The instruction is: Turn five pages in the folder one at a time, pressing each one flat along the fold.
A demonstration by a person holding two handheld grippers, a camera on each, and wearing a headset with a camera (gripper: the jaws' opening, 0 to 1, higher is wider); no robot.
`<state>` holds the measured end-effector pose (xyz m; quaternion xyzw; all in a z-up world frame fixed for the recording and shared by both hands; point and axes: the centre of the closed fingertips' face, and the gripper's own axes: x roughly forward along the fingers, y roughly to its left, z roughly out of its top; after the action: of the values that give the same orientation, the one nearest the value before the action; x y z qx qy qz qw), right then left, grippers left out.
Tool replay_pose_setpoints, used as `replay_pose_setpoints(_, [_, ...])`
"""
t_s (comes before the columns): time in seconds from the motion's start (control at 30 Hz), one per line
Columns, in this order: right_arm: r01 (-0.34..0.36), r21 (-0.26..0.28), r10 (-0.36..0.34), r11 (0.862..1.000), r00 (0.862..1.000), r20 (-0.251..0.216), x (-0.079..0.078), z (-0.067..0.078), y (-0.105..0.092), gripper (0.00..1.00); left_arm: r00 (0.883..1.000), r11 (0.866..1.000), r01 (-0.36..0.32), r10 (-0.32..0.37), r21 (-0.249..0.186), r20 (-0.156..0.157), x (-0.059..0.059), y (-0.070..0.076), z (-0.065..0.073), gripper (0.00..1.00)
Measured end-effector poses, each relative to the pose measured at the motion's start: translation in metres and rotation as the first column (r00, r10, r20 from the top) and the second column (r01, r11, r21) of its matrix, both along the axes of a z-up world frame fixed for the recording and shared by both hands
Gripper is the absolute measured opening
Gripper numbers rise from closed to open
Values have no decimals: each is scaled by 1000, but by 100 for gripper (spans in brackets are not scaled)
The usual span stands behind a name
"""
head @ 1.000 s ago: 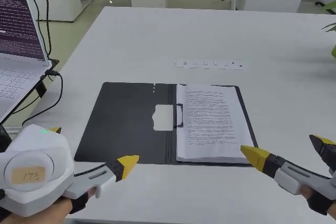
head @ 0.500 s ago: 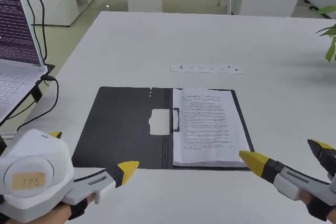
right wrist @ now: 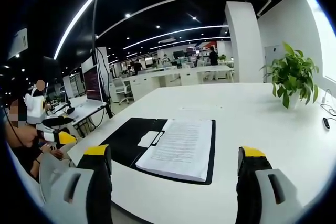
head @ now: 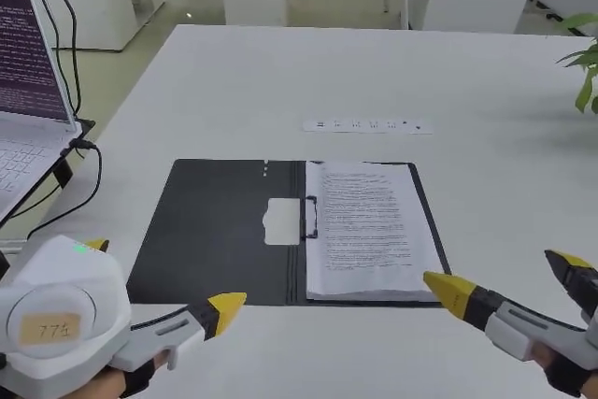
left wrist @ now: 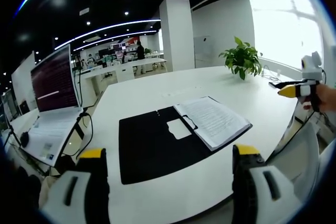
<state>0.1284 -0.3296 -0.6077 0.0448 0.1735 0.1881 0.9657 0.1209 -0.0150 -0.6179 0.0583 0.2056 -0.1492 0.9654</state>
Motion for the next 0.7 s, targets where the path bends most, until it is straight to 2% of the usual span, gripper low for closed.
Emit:
replay_pose_setpoints(0.4, [6,8,-6,1000,1000,-7,-2,-3,1,100,1000,1000,-2,2,5,-16,-2,1,-7,99])
replay_pose_setpoints(0.7, [8,10,-8,1000,1000,-9,-2,-4,1,100,1000,1000,-7,7,4,-17,-2,1,-7,99])
